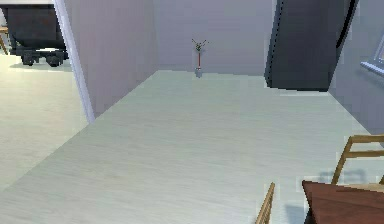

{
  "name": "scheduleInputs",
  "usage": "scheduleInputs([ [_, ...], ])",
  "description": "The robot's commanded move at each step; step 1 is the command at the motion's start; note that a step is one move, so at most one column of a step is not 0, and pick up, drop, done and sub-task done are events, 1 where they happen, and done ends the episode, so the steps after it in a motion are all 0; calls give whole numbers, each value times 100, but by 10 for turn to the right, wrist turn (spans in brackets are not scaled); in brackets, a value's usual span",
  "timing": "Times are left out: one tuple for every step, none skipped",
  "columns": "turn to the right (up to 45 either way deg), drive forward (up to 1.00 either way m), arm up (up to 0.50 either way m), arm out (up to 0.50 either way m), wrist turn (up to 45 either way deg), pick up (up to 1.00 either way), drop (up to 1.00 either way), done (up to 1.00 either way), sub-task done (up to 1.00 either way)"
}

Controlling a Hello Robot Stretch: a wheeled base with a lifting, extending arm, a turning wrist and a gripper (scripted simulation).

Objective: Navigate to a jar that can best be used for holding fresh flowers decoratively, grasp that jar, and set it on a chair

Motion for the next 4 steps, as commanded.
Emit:
scheduleInputs([
  [0, 0, 0, 0, 450, 0, 0, 0, 0],
  [0, 0, 0, 0, 450, 0, 0, 0, 0],
  [0, 0, 0, 0, 270, 0, 0, 0, 0],
  [0, 0, -30, 0, 0, 0, 0, 0, 0],
])
